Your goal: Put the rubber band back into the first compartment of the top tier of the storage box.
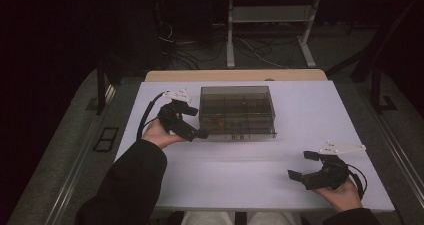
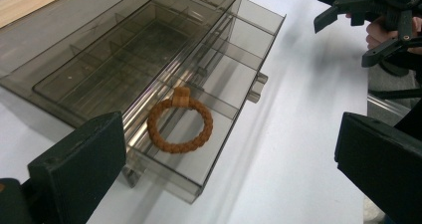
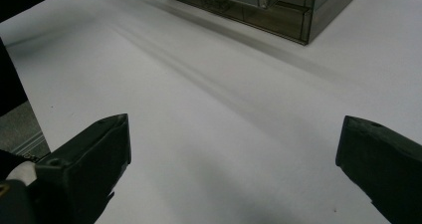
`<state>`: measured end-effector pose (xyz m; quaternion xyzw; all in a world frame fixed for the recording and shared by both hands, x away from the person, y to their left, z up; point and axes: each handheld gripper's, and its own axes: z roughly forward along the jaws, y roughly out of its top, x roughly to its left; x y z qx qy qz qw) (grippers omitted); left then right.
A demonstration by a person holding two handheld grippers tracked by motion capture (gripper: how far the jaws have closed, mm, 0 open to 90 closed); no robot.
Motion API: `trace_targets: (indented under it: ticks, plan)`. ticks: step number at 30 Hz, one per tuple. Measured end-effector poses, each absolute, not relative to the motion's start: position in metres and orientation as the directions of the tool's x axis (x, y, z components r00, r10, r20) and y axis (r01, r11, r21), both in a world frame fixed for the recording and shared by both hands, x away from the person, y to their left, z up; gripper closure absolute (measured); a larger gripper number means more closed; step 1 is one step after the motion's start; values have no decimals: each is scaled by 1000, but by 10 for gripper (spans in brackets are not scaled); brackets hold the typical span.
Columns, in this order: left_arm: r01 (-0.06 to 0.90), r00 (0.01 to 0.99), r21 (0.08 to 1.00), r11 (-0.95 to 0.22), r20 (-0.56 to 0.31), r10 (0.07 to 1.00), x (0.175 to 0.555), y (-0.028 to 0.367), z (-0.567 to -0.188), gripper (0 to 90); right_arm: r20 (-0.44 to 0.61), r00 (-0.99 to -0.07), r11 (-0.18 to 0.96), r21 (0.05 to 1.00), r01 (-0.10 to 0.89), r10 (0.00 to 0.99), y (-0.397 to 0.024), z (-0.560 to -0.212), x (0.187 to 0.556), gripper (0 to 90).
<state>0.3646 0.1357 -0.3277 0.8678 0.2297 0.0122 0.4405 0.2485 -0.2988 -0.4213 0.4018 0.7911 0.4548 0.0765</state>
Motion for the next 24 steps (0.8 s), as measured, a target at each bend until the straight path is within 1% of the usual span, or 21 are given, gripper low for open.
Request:
trace_targets:
  ticks: [17, 24]
  plan:
    - [405, 874, 795, -451, -192, 446, 341, 166, -339, 0, 245, -666, 264, 781, 566, 704, -299, -421, 249, 1]
    - [416, 860, 812, -409, -204, 468, 330, 174, -347, 0, 245, -665, 262, 782, 566, 705, -298, -421, 249, 1]
